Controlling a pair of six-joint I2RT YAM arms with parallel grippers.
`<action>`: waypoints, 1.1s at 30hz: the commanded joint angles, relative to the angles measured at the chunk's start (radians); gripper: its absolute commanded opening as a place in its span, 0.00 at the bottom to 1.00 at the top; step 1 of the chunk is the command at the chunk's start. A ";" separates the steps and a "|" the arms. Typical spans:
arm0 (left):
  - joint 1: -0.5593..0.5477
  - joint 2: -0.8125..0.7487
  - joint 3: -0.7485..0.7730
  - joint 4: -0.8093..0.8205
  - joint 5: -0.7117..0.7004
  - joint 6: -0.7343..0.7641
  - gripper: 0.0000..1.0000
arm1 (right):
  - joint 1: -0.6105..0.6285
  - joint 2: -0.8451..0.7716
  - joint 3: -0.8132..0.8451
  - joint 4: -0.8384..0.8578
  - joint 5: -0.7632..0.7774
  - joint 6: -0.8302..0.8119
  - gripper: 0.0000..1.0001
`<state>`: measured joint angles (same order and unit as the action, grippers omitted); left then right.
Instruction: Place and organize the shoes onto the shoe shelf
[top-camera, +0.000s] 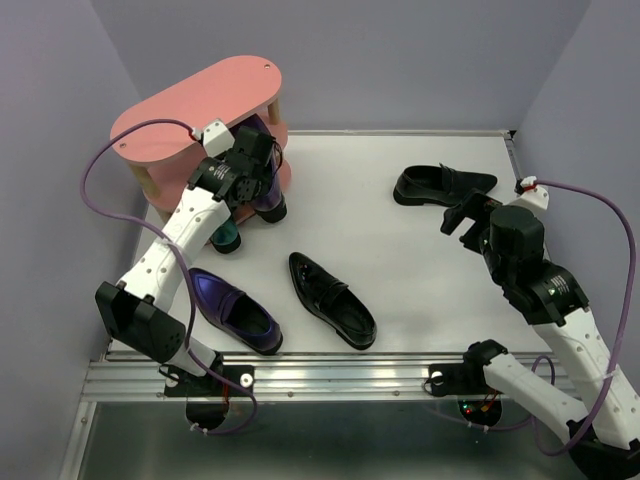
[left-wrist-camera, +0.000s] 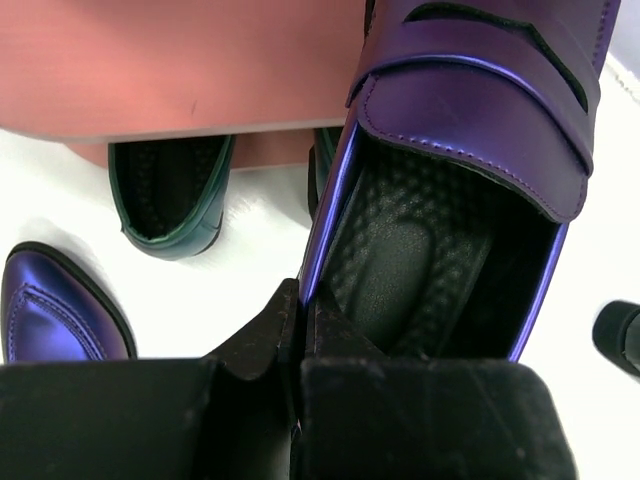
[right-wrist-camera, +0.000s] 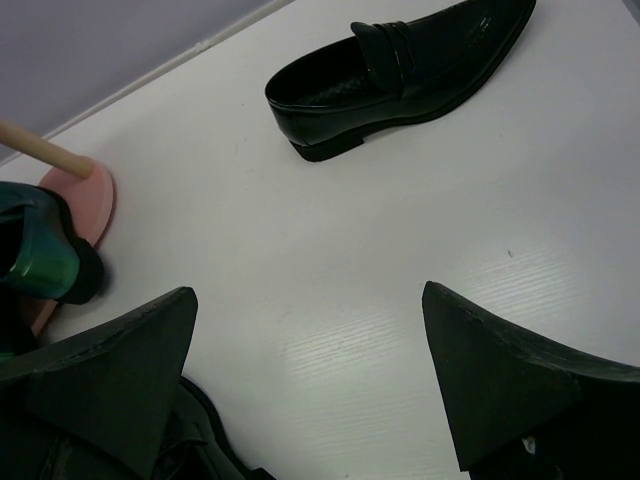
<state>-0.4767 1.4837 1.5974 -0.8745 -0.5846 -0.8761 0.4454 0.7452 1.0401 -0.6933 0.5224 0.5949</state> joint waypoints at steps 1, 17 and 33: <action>0.016 -0.020 0.085 0.126 -0.075 -0.017 0.00 | -0.007 0.002 0.051 0.043 -0.015 -0.007 1.00; 0.072 0.078 0.186 0.177 -0.096 -0.003 0.00 | -0.007 -0.004 0.038 0.034 -0.004 -0.020 1.00; 0.138 0.119 0.216 0.255 -0.101 0.014 0.00 | -0.007 -0.015 0.032 0.014 -0.004 -0.014 1.00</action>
<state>-0.3531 1.6222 1.7363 -0.7658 -0.6071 -0.8501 0.4454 0.7383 1.0409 -0.6956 0.5148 0.5911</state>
